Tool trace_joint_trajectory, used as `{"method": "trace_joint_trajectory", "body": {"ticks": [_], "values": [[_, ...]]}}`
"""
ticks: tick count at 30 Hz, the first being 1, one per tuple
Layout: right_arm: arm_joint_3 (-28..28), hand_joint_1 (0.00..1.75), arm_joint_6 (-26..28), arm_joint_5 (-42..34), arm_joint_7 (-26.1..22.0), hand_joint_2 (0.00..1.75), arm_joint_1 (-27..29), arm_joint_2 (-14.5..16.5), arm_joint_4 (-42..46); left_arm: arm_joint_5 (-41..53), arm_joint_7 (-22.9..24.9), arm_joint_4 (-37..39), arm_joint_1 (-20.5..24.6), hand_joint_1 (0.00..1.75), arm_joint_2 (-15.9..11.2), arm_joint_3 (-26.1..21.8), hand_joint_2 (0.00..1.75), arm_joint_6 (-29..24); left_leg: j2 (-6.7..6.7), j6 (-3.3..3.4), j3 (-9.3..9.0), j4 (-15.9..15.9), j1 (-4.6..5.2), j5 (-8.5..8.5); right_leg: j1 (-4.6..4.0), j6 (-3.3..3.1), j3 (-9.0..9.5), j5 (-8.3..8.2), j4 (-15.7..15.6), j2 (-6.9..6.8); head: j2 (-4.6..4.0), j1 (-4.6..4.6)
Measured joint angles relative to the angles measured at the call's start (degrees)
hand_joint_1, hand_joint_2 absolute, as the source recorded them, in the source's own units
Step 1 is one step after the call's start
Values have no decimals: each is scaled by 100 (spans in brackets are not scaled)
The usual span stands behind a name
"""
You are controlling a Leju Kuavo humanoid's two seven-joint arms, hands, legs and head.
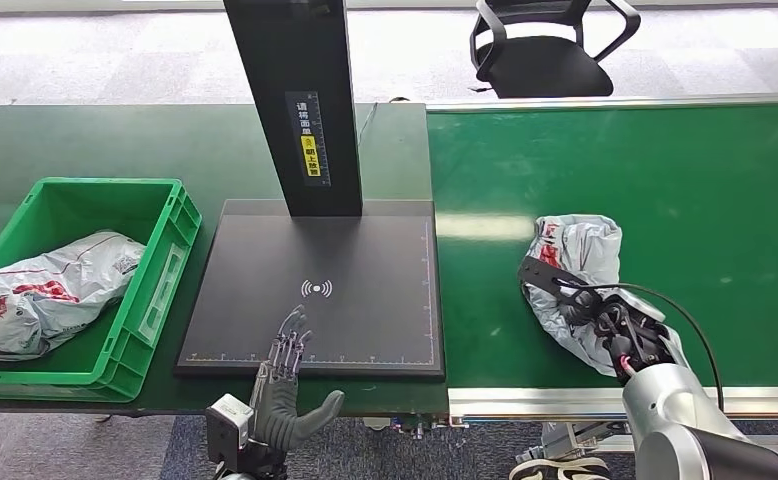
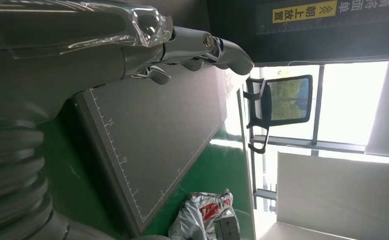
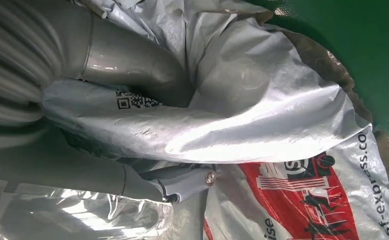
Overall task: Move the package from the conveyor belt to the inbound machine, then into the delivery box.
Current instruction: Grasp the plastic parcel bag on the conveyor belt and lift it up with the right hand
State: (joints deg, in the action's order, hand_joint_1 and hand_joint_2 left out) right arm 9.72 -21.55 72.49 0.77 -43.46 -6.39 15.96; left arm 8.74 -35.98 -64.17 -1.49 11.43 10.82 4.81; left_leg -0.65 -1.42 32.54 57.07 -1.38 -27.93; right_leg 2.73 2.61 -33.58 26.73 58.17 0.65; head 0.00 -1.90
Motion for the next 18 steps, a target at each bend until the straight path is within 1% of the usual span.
{"method": "trace_joint_trajectory", "body": {"ticks": [7,9,10,12,13,14,16,17,18], "values": [[-2,175,147,-51,-153,175,5,36,-1,0,0,-8,-29,0,0,0,175,-1,-1,0,2,0,0,0,0,0,0,0,0,0,0,1],[-2,175,448,-109,-300,175,11,68,1,1,0,-39,-73,0,0,-1,175,0,-1,0,5,-1,0,0,0,0,-1,0,1,1,0,1],[-1,175,756,-187,-469,175,16,94,4,1,0,-68,-108,0,0,-4,175,0,-2,0,7,-1,0,0,0,0,-2,0,1,1,0,1],[15,175,1645,-458,-994,175,9,169,34,7,-4,-136,-190,0,1,-15,175,-3,-4,0,10,-1,1,0,0,0,-6,-1,2,2,0,0],[45,175,2171,-666,-1351,175,-10,221,68,16,-11,-168,-232,0,2,-20,175,-17,-3,0,11,-1,1,1,0,0,-7,-1,3,2,0,1],[96,175,2714,-933,-1782,175,-38,282,120,26,-22,-195,-272,0,3,-24,175,-41,-2,0,12,-1,1,1,0,0,-8,-1,3,1,0,1],[258,175,3671,-1658,-2807,175,-139,435,274,53,-54,-241,-339,0,16,-36,175,-127,-1,0,14,-1,0,2,0,0,-11,0,4,1,0,2],[347,175,3952,-2133,-3286,175,-195,525,400,66,-70,-258,-361,0,25,-44,175,-176,-2,-1,14,-1,-1,2,-1,0,-13,0,5,1,0,2],[414,175,4070,-2669,-3647,175,-237,620,570,78,-83,-277,-379,0,36,-50,175,-225,-2,-1,13,-1,-2,2,-2,0,-13,0,5,1,0,2]]}}
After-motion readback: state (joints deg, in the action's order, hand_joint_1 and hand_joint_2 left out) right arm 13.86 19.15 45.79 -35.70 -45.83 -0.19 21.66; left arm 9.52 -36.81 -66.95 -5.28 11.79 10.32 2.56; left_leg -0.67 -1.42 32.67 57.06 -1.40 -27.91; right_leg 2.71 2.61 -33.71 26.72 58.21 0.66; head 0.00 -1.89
